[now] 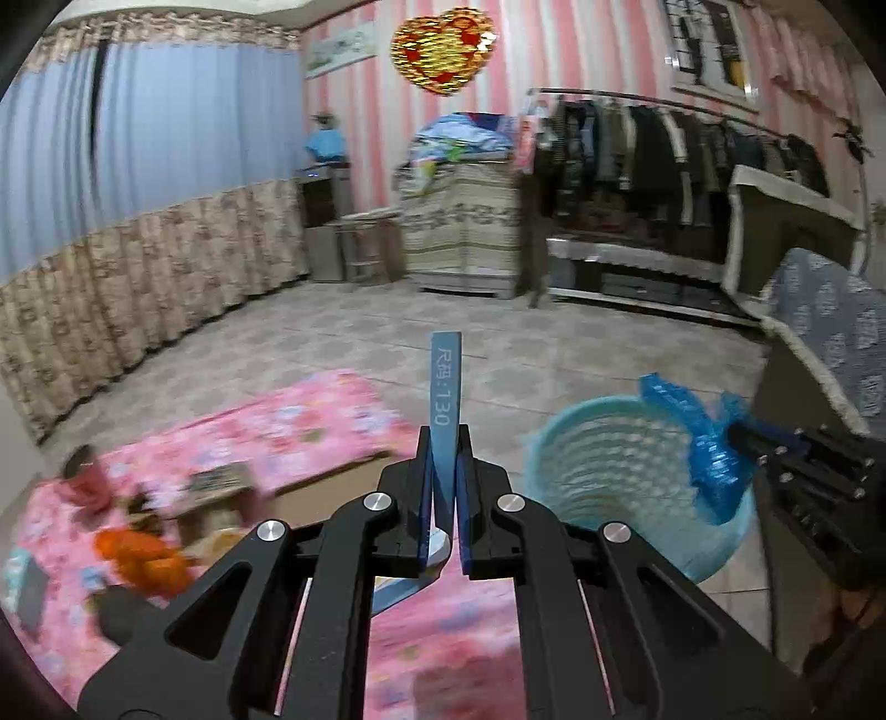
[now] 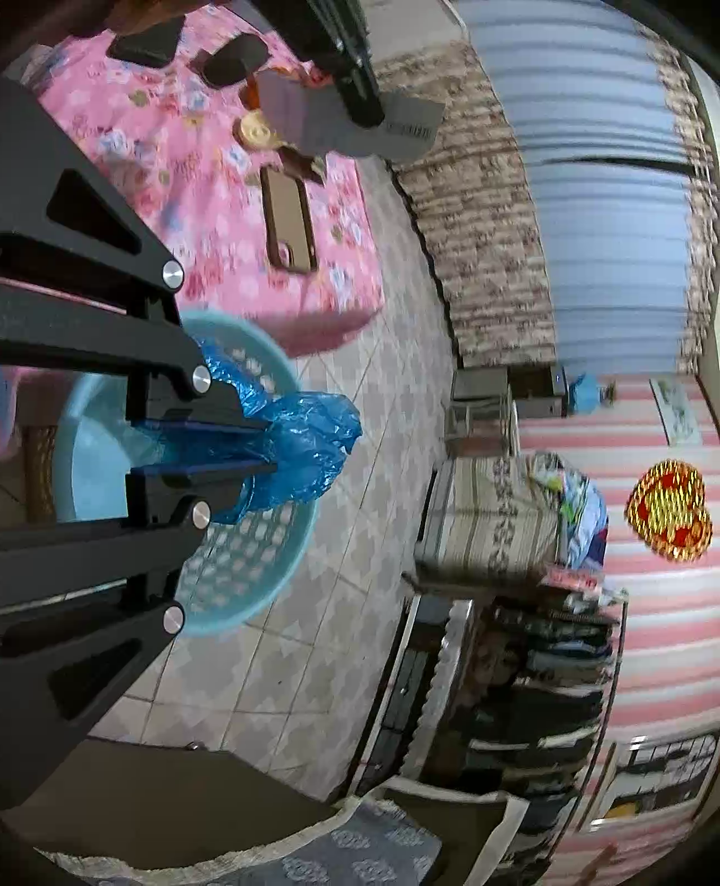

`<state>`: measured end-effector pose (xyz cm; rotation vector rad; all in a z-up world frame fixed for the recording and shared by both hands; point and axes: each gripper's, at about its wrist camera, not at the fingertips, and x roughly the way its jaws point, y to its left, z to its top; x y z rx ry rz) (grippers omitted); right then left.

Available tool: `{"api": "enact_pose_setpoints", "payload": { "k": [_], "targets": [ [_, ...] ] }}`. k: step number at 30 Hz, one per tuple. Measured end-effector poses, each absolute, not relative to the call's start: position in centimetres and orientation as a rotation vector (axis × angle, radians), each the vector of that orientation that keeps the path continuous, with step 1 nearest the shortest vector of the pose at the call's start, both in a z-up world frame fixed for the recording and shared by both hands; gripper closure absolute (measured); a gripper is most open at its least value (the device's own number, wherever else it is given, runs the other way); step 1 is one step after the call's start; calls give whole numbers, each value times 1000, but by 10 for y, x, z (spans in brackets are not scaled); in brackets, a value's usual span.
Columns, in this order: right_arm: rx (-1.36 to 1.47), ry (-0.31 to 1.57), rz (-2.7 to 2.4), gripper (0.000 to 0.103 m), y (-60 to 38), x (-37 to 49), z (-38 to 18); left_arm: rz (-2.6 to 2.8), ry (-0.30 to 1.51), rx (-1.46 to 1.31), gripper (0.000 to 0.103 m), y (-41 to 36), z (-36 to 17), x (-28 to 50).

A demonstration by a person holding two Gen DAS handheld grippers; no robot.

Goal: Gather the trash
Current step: 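Carry the blue bag with the right gripper and release it into the blue basket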

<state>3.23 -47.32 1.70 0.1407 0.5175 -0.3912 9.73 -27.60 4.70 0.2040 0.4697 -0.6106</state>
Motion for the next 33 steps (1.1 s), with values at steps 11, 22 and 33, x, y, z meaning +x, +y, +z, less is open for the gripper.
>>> {"api": "enact_pose_setpoints", "payload": {
  "k": [11, 22, 33],
  "targets": [
    [225, 541, -481, 94, -530, 29, -3, -779, 536, 224, 97, -372, 29, 100],
    [251, 568, -501, 94, -545, 36, -14, -788, 613, 235, 72, -411, 7, 127],
    [249, 609, -477, 94, -539, 50, -23, -624, 518, 258, 26, -365, 18, 128]
  ]
}}
